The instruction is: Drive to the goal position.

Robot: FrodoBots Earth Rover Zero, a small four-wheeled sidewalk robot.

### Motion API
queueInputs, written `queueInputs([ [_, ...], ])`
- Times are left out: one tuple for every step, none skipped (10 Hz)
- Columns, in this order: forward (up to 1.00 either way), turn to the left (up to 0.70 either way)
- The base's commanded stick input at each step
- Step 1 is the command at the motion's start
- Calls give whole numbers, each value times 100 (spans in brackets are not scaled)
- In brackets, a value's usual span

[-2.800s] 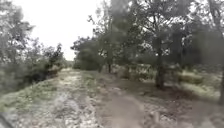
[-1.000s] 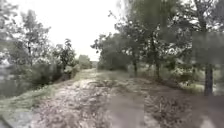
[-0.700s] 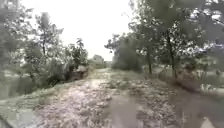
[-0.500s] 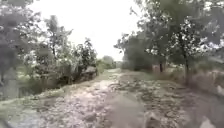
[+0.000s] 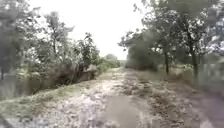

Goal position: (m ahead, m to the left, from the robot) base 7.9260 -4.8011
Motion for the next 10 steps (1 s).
queueInputs([
  [70,0],
  [70,0],
  [70,0],
  [70,0],
  [70,0],
  [70,0],
  [70,0],
  [70,0],
  [70,0],
  [70,0],
])
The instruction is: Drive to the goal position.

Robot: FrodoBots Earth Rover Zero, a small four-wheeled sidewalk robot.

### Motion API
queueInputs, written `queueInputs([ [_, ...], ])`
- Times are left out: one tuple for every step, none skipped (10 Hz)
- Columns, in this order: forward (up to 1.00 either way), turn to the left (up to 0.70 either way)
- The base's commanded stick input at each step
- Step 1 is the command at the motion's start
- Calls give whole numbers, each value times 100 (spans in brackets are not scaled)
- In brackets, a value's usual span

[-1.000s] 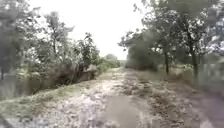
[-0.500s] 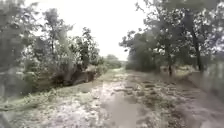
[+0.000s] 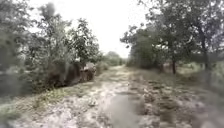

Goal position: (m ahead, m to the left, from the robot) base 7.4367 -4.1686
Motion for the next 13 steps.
queueInputs([
  [70,0],
  [70,0],
  [70,0],
  [70,0],
  [70,0],
  [70,0],
  [70,0],
  [70,0],
  [70,0],
  [70,0],
  [70,0],
  [70,0],
  [70,0],
])
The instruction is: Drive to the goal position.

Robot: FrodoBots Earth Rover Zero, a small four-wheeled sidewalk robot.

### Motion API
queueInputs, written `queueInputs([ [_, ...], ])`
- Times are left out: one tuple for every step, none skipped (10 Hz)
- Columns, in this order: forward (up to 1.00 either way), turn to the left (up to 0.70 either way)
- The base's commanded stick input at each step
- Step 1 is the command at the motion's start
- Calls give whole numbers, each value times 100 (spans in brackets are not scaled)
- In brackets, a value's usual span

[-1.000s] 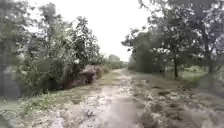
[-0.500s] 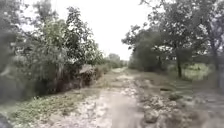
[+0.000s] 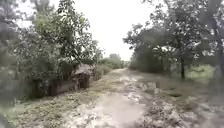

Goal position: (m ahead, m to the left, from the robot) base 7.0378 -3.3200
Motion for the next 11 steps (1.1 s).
queueInputs([
  [70,0],
  [70,0],
  [70,0],
  [70,0],
  [70,0],
  [70,0],
  [70,0],
  [70,0],
  [70,0],
  [70,0],
  [70,0],
])
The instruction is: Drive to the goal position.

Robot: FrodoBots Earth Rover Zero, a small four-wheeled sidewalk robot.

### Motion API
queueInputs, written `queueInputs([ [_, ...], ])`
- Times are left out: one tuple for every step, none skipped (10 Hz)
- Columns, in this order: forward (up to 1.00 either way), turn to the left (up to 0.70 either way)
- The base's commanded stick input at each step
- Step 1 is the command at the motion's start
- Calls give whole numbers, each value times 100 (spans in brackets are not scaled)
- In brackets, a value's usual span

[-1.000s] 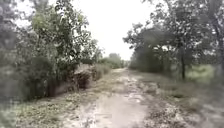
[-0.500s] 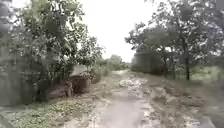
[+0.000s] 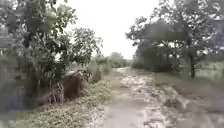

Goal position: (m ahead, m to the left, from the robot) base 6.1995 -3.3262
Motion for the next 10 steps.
queueInputs([
  [70,0],
  [70,0],
  [70,0],
  [70,0],
  [70,0],
  [70,-15],
  [70,-35],
  [70,-35],
  [70,-35],
  [70,-35],
])
